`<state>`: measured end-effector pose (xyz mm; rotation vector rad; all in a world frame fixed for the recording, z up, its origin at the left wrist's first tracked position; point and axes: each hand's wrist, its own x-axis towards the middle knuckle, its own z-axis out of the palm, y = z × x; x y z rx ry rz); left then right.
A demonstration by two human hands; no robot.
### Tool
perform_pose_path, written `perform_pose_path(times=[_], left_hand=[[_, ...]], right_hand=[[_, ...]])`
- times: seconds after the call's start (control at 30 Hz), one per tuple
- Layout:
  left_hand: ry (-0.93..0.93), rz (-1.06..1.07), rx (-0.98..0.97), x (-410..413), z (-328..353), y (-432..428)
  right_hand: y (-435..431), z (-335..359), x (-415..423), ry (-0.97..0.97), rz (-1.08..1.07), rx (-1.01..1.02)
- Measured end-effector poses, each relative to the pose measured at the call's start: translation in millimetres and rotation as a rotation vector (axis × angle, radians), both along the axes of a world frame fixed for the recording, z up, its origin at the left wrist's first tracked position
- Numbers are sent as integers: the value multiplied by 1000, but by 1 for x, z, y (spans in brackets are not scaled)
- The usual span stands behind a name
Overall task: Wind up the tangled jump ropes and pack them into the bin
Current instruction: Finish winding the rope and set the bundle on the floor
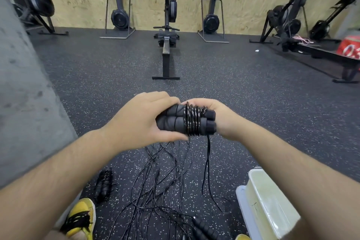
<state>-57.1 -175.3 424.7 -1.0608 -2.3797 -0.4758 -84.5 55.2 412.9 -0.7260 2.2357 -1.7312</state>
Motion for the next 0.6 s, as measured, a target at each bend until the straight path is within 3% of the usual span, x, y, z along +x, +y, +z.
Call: perform_pose_path(times=[0.1, 0.17, 0.33, 0.4, 0.5, 0.6], left_hand=[[-20, 77, 91, 2, 4, 3], [19, 163, 122, 0, 5, 2], [124, 335, 46, -13, 8, -7], [196, 344, -4, -16, 8, -4], [257, 352, -73, -18, 7, -1], [261, 339, -98, -20, 8, -6]], right_hand=[[-9, -8, -2, 64, -114, 185], [-17, -10, -3, 56, -138, 197], [-35, 3, 6, -245, 152, -241], [-43, 4, 5, -336, 61, -334], [-49, 2, 4, -303, -186, -362], [-52, 1, 6, -278, -240, -395]])
